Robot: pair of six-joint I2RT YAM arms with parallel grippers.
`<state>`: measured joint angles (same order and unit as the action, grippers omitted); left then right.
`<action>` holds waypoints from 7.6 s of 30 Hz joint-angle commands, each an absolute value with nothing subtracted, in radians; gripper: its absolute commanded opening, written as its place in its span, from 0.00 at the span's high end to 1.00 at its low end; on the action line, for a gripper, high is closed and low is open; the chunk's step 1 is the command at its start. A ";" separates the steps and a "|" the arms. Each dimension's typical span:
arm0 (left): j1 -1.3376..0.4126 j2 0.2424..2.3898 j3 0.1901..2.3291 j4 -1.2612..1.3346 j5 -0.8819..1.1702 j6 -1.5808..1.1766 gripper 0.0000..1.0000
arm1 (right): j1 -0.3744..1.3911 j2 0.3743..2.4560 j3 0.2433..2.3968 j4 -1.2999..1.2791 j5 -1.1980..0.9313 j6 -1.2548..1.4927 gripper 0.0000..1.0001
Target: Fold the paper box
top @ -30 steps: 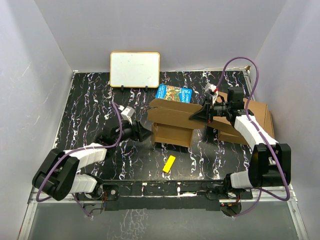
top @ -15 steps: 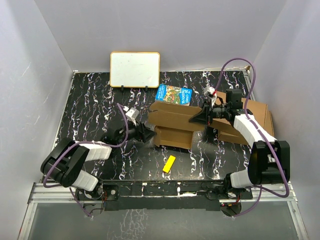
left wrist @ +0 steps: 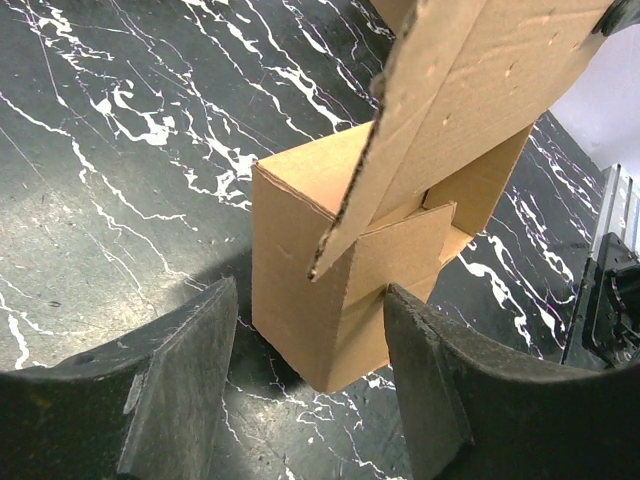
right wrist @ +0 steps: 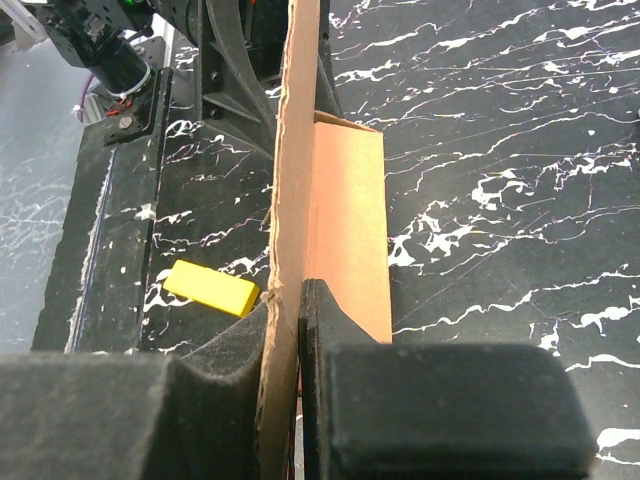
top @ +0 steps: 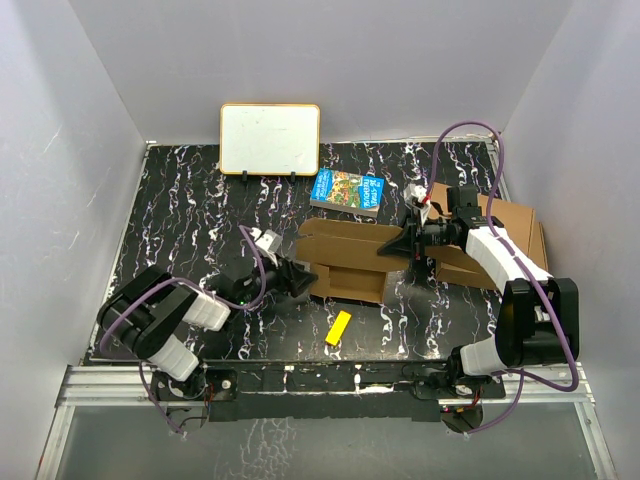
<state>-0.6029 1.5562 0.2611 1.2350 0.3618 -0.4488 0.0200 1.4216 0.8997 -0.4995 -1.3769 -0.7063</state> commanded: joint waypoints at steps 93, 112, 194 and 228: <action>-0.954 1.494 0.613 0.458 -0.565 -0.222 0.78 | 0.087 1.397 0.877 -0.389 -1.275 -0.708 0.92; -0.953 1.405 0.631 0.316 -0.512 -0.383 0.62 | 0.089 1.399 0.875 -0.386 -1.269 -0.708 0.92; -0.997 1.578 0.813 0.050 -0.668 -0.440 0.75 | 0.098 1.408 0.875 -0.383 -1.258 -0.710 0.92; -1.002 1.497 0.840 -0.096 -0.604 -0.560 0.63 | 0.098 1.420 0.881 -0.386 -1.257 -0.707 0.92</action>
